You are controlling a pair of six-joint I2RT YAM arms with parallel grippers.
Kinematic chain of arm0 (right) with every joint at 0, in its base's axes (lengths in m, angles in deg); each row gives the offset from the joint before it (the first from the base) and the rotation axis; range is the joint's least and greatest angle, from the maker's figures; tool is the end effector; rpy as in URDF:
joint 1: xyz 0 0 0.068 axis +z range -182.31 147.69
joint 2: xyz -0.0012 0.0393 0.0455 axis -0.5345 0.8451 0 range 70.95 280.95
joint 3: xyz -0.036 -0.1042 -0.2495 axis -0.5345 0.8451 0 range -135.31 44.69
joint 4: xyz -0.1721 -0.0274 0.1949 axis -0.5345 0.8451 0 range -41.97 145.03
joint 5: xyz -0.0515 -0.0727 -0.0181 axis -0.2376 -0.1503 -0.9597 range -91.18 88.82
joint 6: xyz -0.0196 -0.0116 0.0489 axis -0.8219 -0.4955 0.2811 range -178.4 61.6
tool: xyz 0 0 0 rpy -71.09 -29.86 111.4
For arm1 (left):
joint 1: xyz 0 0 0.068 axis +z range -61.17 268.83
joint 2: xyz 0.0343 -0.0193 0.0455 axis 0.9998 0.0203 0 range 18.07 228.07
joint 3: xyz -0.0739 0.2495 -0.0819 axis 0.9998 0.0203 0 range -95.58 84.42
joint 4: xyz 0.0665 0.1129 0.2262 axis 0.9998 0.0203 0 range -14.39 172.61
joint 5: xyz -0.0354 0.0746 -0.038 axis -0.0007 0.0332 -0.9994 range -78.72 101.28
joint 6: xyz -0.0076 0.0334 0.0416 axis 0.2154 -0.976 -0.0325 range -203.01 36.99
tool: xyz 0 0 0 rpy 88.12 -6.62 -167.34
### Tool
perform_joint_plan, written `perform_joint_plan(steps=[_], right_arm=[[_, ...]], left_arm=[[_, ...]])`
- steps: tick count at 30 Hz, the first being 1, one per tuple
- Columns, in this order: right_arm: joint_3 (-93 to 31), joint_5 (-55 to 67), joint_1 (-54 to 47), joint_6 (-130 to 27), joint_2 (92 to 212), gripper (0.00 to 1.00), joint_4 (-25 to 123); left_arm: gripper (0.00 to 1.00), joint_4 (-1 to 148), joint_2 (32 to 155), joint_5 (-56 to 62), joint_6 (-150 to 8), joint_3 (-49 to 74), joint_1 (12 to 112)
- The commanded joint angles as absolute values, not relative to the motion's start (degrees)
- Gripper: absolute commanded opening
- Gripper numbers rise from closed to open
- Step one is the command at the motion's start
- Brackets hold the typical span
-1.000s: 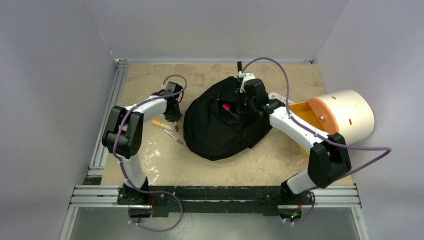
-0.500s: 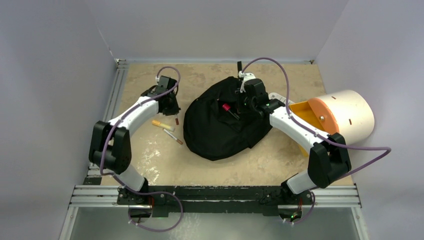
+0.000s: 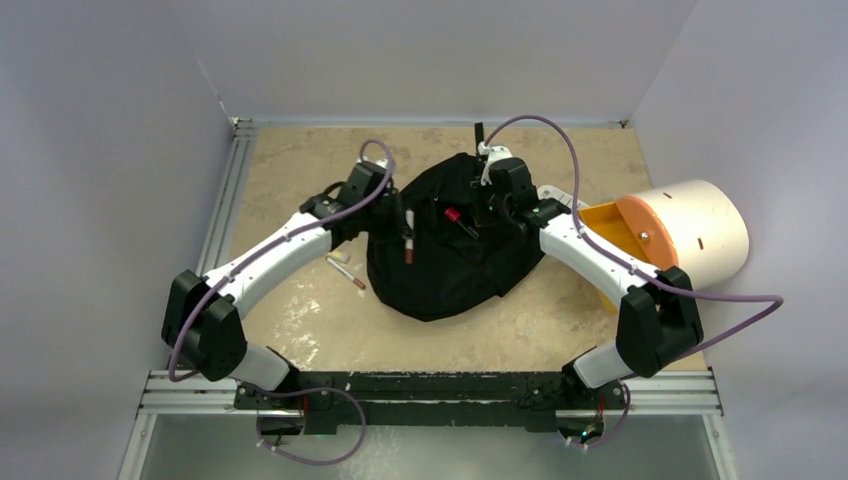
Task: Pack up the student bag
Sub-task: Place the stationery in the student bag.
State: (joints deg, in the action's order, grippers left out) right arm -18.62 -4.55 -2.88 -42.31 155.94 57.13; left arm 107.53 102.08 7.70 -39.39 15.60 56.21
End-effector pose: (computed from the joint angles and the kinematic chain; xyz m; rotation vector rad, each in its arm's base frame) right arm 0.2979 0.1656 0.2856 -0.2125 2.1238 0.4114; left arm 0.2676 -0.1739 0.2895 -0.2095 2.4991 -0.6695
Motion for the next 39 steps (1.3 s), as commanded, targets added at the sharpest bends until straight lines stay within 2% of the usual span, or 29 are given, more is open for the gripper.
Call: perform_joint_plan(steps=[1,13,28,39], right_arm=[[-19.4,-2.1,-2.6,-40.7,152.5,0.00,54.0],[-19.4,-1.9,-2.6,-40.4,151.0,0.00,54.3],[-18.4,-1.6,-2.7,-40.3,151.0,0.00,52.6],[-16.8,-1.3,-2.7,-39.4,150.5,0.00,51.6]], left_arm=[[0.00,100.2,105.0,3.1,-34.0,13.0,51.3],[0.00,92.4,118.1,-6.1,-33.0,4.0,49.8],[0.00,90.8,131.8,-4.3,-33.2,-9.8,50.3],[0.00,89.2,136.1,-0.9,-32.8,-13.1,51.3]])
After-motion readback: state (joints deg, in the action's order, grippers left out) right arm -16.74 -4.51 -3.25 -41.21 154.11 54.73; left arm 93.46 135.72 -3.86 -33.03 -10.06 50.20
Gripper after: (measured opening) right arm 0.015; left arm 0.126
